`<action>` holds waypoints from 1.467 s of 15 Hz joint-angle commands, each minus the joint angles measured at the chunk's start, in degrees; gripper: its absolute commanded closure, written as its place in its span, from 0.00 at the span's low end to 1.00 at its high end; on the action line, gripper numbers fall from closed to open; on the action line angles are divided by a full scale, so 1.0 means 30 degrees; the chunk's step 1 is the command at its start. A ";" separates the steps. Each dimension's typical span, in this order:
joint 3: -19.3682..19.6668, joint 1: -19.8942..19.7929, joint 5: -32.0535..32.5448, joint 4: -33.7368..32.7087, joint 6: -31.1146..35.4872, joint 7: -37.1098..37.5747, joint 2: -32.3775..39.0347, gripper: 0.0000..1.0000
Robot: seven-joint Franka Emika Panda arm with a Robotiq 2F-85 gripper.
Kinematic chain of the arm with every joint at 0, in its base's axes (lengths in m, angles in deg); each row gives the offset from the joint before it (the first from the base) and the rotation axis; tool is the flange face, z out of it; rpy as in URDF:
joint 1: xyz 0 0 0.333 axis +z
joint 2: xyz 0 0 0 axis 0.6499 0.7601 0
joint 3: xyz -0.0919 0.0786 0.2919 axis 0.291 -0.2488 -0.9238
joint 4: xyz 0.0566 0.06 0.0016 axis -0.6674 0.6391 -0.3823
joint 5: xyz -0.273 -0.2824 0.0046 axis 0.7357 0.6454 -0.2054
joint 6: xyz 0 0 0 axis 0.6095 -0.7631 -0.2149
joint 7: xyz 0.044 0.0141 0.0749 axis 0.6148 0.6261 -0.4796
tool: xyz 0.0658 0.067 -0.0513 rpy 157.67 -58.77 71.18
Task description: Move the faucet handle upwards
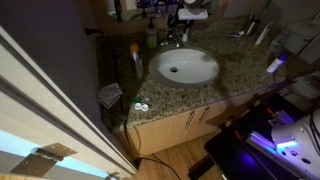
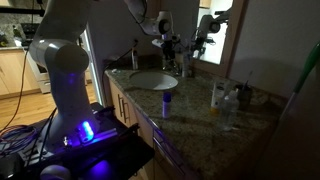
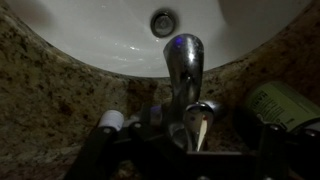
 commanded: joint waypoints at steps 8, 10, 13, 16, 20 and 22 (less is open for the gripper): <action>0.0108 0.0099 -0.0743 0.0747 -0.0081 -0.0073 -0.0694 0.94; 0.0024 0.0004 -0.1079 0.0868 0.0032 -0.0022 -0.0952 0.93; -0.0040 -0.0213 -0.1895 0.1341 0.0807 0.0110 -0.1878 0.93; 0.0049 -0.0534 -0.2705 0.2441 0.2074 0.0111 -0.3055 0.93; 0.0165 -0.0608 -0.3708 0.3508 0.4635 0.0285 -0.3797 0.93; 0.0159 -0.0569 -0.4128 0.4002 0.5765 0.0486 -0.4111 0.93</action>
